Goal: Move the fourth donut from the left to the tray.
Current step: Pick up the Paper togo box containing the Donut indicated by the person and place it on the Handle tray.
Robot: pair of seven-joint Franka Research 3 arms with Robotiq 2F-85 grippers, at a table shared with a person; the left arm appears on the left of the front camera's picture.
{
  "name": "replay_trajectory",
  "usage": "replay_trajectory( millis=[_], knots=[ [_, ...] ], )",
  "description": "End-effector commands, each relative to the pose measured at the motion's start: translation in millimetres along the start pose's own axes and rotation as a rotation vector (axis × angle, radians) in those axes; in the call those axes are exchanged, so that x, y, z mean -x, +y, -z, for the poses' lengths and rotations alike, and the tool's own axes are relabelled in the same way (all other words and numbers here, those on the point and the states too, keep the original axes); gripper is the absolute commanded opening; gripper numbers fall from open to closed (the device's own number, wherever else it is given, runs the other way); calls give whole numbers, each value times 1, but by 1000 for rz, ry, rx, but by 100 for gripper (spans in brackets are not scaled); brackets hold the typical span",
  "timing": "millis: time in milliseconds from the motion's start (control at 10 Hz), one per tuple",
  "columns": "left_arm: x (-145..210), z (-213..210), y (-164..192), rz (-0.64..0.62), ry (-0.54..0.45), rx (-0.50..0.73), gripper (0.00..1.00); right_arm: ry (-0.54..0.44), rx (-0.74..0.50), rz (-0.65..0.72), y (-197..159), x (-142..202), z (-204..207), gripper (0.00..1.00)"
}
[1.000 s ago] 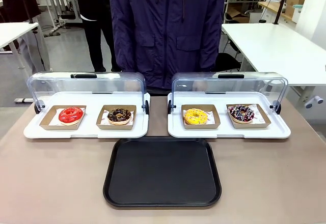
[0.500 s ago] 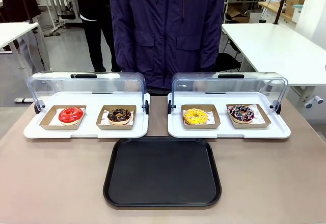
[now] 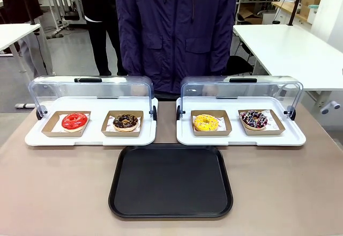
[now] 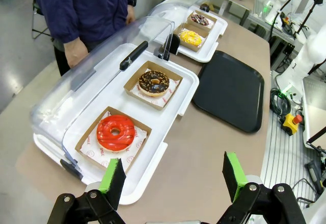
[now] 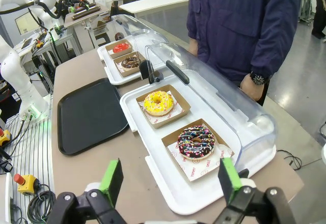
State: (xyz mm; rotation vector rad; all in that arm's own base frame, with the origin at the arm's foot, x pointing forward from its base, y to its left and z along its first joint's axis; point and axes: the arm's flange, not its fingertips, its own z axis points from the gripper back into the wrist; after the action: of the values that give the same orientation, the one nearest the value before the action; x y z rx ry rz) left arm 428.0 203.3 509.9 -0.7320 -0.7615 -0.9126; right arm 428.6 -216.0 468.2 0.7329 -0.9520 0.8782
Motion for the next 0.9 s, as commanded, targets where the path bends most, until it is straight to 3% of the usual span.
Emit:
replay_trajectory(
  millis=[0,800],
  knots=[
    [0,0,-4,10,-9,-2,100,-8,-4,-9,0,-1,0,100],
    [0,0,-4,10,-9,-2,100,-8,-4,-9,0,-1,0,100]
  ],
)
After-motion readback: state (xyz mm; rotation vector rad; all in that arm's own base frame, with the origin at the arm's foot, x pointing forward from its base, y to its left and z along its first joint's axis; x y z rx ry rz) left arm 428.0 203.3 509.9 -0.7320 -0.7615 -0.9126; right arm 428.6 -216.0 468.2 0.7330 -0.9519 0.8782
